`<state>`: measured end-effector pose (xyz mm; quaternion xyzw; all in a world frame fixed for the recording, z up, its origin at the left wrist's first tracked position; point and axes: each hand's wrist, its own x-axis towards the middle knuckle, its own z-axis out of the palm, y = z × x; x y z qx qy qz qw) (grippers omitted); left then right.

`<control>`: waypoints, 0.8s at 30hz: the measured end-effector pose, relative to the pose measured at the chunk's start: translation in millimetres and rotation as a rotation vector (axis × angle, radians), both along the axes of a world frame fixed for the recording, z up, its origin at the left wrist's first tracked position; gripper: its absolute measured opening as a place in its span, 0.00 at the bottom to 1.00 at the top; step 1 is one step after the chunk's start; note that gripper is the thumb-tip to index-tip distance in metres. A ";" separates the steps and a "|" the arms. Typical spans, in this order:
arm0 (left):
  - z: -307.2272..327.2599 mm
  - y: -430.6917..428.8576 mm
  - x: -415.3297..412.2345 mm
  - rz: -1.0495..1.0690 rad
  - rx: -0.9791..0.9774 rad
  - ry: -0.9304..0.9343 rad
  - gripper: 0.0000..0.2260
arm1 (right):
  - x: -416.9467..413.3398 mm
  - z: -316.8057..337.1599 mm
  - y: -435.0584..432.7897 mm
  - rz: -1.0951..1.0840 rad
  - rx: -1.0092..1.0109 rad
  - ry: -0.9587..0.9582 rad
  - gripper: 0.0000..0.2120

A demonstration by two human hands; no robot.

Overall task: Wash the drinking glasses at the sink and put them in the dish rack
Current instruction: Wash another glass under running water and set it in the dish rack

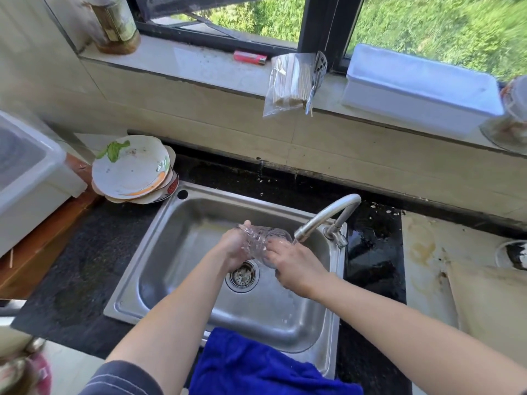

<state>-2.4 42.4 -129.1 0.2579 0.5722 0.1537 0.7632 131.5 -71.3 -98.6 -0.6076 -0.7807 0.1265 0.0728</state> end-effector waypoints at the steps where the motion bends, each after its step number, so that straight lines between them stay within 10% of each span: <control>1: 1.5 -2.2 2.7 -0.016 0.003 0.006 0.21 | -5.4 -1.2 2.6 -0.016 0.002 -0.013 0.21; 12: 18.7 4.0 -13.8 -0.333 0.016 0.024 0.15 | 2.1 4.5 8.8 -0.044 -0.129 0.035 0.12; 18: -4.3 -10.0 -4.0 -0.084 -0.016 -0.182 0.19 | -13.4 16.0 13.5 -0.256 -0.146 0.347 0.11; 24: 0.3 1.5 -11.5 -0.040 0.068 0.029 0.11 | 8.3 17.0 -8.6 0.045 0.041 0.119 0.17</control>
